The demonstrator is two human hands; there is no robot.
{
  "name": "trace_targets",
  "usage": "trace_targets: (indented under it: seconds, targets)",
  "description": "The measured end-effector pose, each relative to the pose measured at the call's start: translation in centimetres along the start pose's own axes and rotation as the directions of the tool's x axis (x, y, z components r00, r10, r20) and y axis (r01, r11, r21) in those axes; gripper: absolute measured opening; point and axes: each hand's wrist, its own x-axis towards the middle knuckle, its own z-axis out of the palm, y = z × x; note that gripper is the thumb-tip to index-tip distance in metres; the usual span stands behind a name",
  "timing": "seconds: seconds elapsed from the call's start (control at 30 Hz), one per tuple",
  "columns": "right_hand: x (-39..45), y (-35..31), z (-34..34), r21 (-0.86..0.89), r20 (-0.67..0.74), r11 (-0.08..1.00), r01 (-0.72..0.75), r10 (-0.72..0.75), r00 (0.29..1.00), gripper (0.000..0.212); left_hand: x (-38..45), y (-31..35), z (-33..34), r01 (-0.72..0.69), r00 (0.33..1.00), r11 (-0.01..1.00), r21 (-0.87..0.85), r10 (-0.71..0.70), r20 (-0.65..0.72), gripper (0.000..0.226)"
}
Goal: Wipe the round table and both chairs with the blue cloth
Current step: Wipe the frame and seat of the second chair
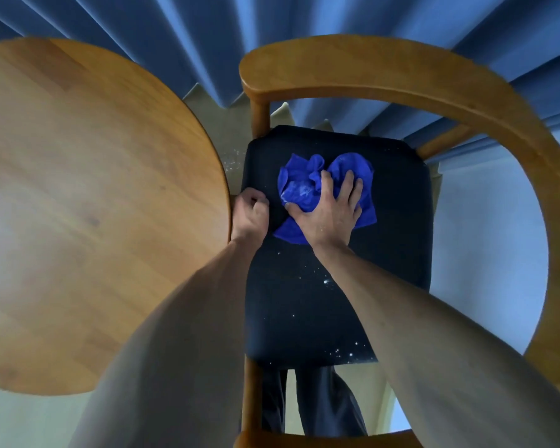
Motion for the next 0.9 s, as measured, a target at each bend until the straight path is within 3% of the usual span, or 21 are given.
trace_targets:
  seconds: [0.17, 0.33, 0.47, 0.67, 0.77, 0.9]
  targets:
    - [-0.1, 0.0, 0.4, 0.021, -0.031, 1.000, 0.021, -0.020, 0.999, 0.091, 1.3, 0.0, -2.9, -0.008, 1.000, 1.000, -0.011, 0.008, -0.027, 0.033]
    - [0.4, -1.0, 1.0, 0.061, -0.069, 0.991, 0.116, -0.112, 0.991, 0.089, 2.6, -1.2, -4.7, 0.060, 0.998, 0.980, 0.190, -0.062, 0.002, 0.030]
    - [1.6, -4.0, 1.5, 0.070, -0.111, 0.983, 0.171, -0.162, 0.980, 0.073, 2.6, 0.2, -3.4, 0.091, 0.995, 0.956, 0.277, -0.074, -0.074, 0.036]
    - [4.5, -6.2, 1.0, 0.088, -0.115, 0.942, 0.324, -0.313, 0.943, 0.053, 2.5, 1.1, -0.2, 0.037, 0.990, 0.906, 0.421, 0.022, -0.136, 0.039]
    - [5.8, -5.6, 0.6, 0.027, -0.085, 0.934, 0.356, -0.352, 0.932, 0.058, 2.9, 1.2, 0.9, -0.056, 0.976, 0.852, 0.521, 0.157, -0.152, 0.043]
    - [6.7, -4.2, 0.3, -0.038, 0.002, 0.922, 0.385, -0.385, 0.923, 0.069, 3.0, 2.0, 2.0, -0.100, 0.965, 0.819, 0.565, 0.217, -0.145, 0.054]
